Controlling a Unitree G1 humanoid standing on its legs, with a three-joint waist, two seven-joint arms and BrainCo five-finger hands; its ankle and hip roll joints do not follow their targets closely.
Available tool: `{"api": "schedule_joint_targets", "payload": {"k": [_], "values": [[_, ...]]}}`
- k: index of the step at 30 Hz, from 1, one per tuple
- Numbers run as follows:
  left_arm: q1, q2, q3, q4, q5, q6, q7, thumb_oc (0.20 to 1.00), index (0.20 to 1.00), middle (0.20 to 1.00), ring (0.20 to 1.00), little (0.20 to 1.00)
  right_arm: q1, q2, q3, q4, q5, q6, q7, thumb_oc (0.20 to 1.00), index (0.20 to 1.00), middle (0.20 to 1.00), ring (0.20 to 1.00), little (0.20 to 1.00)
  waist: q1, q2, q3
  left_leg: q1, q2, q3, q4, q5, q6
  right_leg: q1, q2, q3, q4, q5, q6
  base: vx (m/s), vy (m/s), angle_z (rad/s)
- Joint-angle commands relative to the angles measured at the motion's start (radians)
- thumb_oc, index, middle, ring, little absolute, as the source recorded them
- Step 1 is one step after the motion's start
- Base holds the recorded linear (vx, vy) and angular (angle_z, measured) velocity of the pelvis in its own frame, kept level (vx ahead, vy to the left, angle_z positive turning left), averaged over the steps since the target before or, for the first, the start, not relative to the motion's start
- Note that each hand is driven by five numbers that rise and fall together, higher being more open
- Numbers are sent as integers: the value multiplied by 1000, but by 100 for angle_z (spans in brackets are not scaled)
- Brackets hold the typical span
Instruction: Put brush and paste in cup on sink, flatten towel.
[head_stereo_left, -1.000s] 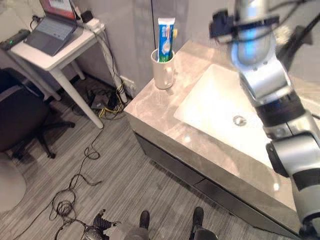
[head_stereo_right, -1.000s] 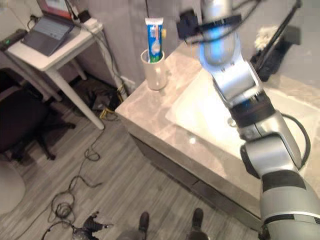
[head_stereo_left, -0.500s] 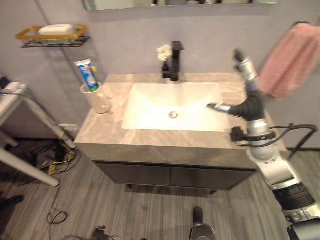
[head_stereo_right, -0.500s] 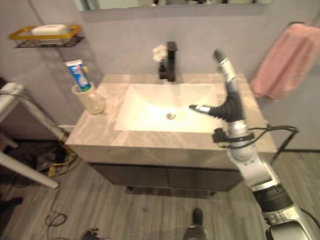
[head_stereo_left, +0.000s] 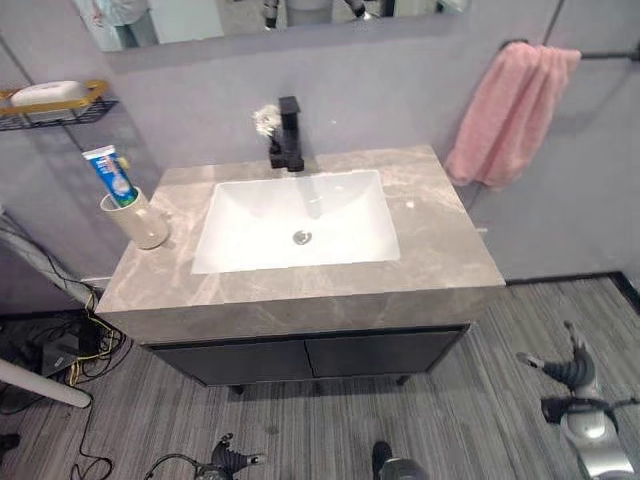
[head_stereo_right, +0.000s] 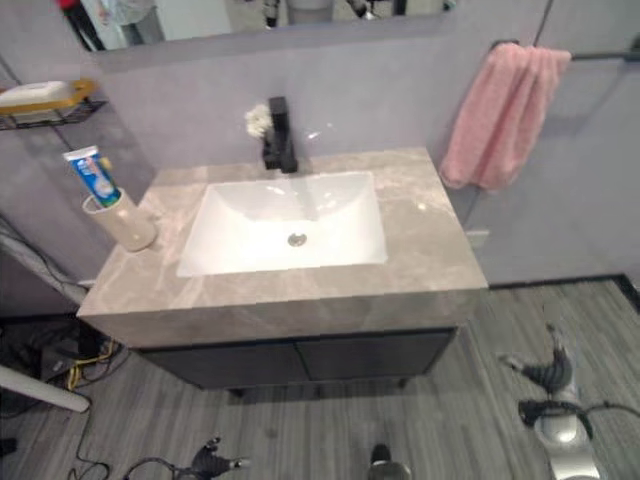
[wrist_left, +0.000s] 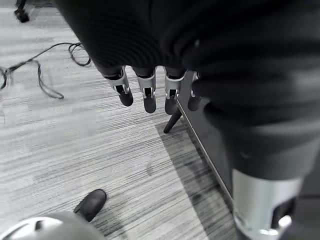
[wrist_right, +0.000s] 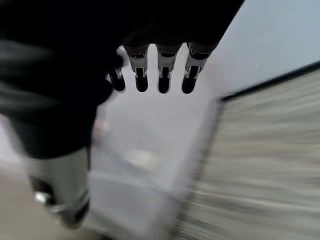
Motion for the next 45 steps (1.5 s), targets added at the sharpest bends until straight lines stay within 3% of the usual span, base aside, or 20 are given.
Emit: {"api": "schedule_joint_targets", "payload": {"k": [1,4,9,10,11,15,16,19,24,25,40,45], "values": [[-30,36,-23,46,24,-1,-11,1000,1000,1000,1000,1000,-87,78,36,197,38,-6,54,1000,1000,1000,1000,1000,-4,-94,-9,-17,-42,-40,14,33,-25,163,-9,19,-145,3,37,-6,-144,-9],[-60,44,-65,55,36,1,-33,1000,1000,1000,1000,1000,-92,148,42,487,62,55,130,1000,1000,1000,1000,1000,-6,-96,-3,-22,-20,-51,20,48,-40,171,13,17,-143,-12,17,-6,-153,-3],[-80,63,-99,-2,37,-4,-63,1000,1000,1000,1000,1000,-47,178,33,612,40,109,186,1000,1000,1000,1000,1000,-6,-105,6,-87,-4,-111,135,42,-47,183,29,22,-149,-34,-12,-17,-143,16],[-82,71,-88,-28,5,-12,-66,1000,1000,1000,1000,1000,-49,173,19,614,74,112,200,1000,1000,1000,1000,1000,14,-106,31,-125,-52,-235,176,63,-42,186,35,48,-148,-35,-19,-55,-35,14],[-81,77,-76,-35,-13,-16,-69,1000,1000,1000,1000,1000,-54,170,8,614,93,112,204,1000,1000,1000,1000,1000,20,-110,38,-148,-78,-279,163,68,-37,183,32,58,-147,-32,-19,-33,-11,-14],[-49,92,-73,-83,-54,-33,-82,1000,1000,1000,1000,1000,-71,150,-54,616,169,109,205,1000,1000,1000,1000,1000,30,-114,41,-189,-50,-338,83,99,-39,173,4,88,-137,-20,5,46,92,-31],[-20,98,-70,-107,-61,-36,-90,1000,1000,1000,1000,1000,-85,137,-53,615,170,107,208,1000,1000,1000,1000,1000,33,-93,37,-151,-53,-363,46,85,-36,166,10,110,-127,-28,12,48,111,-37],[-11,106,-69,-87,-46,-37,-97,1000,1000,1000,1000,1000,-100,132,-45,594,168,101,217,1000,1000,1000,1000,1000,27,-65,22,-89,-61,-340,-10,74,-37,173,0,122,-137,-21,21,81,147,-74],[1,120,-65,-63,-23,-36,-108,1000,1000,1000,1000,1000,-113,159,9,563,138,99,249,1000,1000,1000,1000,1000,32,-59,13,-37,-83,-295,-54,60,-23,172,-26,147,-139,-6,42,46,157,-19],[-75,209,23,66,-79,-2,-107,1000,1000,1000,1000,1000,-115,141,-16,472,181,103,247,1000,1000,1000,1000,1000,12,-120,21,-105,-33,-168,82,5,-18,85,-51,72,-29,-25,55,5,60,-24],[-45,195,31,68,-65,-10,-114,1000,1000,1000,1000,1000,-108,204,55,429,128,101,278,1000,1000,1000,1000,1000,33,-106,9,-24,-44,-156,-39,40,-23,132,-75,51,-77,-8,75,29,31,-3],[-45,188,8,65,-47,-15,-121,1000,1000,1000,1000,1000,-105,211,42,441,119,110,275,1000,1000,1000,1000,1000,35,-108,16,-41,-86,-172,-18,8,6,134,-120,50,-75,11,103,22,143,7]]}}
